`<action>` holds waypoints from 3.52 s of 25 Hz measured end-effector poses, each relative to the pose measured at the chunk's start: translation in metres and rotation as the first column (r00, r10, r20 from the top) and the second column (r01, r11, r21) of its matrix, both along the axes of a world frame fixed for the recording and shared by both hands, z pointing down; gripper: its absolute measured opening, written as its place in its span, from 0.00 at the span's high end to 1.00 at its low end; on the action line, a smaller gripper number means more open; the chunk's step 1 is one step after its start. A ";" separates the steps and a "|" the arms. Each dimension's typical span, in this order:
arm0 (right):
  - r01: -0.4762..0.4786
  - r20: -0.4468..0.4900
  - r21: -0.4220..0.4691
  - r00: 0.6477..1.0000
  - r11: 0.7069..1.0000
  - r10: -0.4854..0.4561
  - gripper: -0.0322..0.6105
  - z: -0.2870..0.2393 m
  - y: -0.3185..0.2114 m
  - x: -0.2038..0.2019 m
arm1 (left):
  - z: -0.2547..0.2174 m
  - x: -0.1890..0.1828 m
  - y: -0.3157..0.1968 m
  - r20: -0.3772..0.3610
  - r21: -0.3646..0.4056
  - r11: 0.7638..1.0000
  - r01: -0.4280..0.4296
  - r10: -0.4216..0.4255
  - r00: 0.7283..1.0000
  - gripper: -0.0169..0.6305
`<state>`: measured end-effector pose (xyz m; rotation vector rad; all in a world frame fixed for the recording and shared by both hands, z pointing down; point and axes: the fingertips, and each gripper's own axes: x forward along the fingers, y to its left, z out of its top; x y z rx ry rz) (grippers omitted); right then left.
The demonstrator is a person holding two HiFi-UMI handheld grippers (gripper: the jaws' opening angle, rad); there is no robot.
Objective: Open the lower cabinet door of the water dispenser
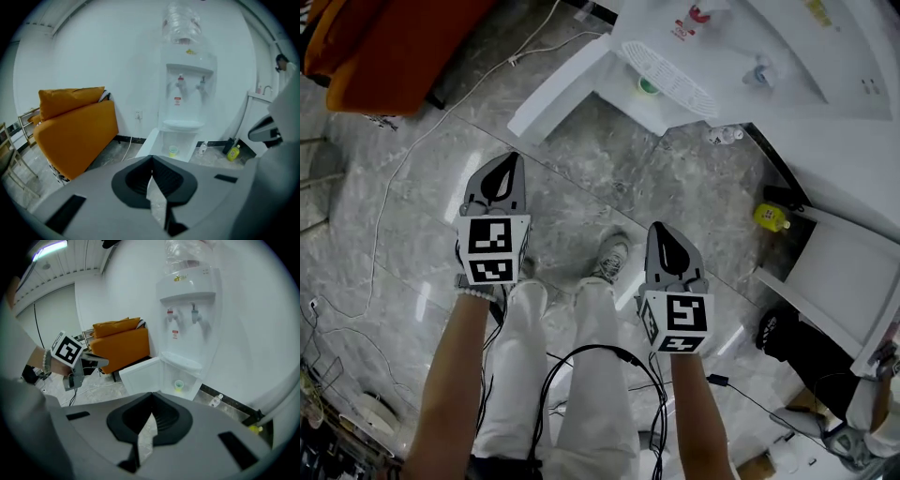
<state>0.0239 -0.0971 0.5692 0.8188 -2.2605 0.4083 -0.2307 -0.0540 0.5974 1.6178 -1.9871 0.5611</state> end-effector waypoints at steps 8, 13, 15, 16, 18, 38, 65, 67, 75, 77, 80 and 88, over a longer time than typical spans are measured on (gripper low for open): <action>-0.029 0.075 0.045 0.997 0.999 0.026 0.95 -0.091 -0.015 -0.010 | -0.111 0.049 -0.002 -0.052 0.076 0.988 -0.131 0.136 0.989 0.95; -0.026 0.101 0.076 0.995 0.997 0.018 0.94 -0.145 -0.012 -0.009 | -0.178 0.067 -0.004 -0.046 0.112 0.973 -0.203 0.209 0.977 0.95; -0.029 0.113 0.082 0.993 0.996 0.020 0.95 -0.164 -0.008 -0.009 | -0.202 0.069 -0.001 -0.043 0.116 0.968 -0.223 0.230 0.972 0.95; -0.032 0.118 0.082 0.993 0.996 0.022 0.94 -0.172 -0.005 -0.008 | -0.214 0.071 0.001 -0.045 0.120 0.965 -0.233 0.240 0.970 0.95; -0.038 0.129 0.086 0.991 0.996 0.027 0.95 -0.191 0.001 -0.007 | -0.237 0.074 0.005 -0.042 0.131 0.959 -0.252 0.259 0.965 0.95; -0.092 0.201 0.236 0.979 0.968 0.044 0.95 -0.335 0.036 0.008 | -0.390 0.088 0.057 -0.010 0.255 0.904 -0.343 0.357 0.934 0.95; -0.124 0.229 0.316 0.972 0.941 0.051 0.95 -0.406 0.084 0.008 | -0.463 0.069 0.097 0.021 0.378 0.852 -0.362 0.383 0.924 0.95; -0.122 0.227 0.318 0.973 0.940 0.050 0.95 -0.407 0.085 0.006 | -0.464 0.067 0.096 0.022 0.383 0.852 -0.358 0.379 0.925 0.95; -0.117 0.234 0.321 0.971 0.940 0.041 0.95 -0.413 0.091 -0.003 | -0.468 0.060 0.097 0.036 0.398 0.848 -0.350 0.367 0.930 0.95; -0.121 0.241 0.328 0.970 0.937 0.041 0.95 -0.414 0.091 -0.004 | -0.468 0.060 0.098 0.035 0.399 0.848 -0.348 0.365 0.930 0.95; -0.116 0.244 0.339 0.969 0.934 0.032 0.95 -0.417 0.093 -0.006 | -0.468 0.059 0.099 0.033 0.399 0.848 -0.348 0.366 0.930 0.95; -0.110 0.228 0.349 0.973 0.931 0.029 0.95 -0.418 0.093 -0.002 | -0.466 0.062 0.101 0.035 0.387 0.851 -0.355 0.371 0.928 0.95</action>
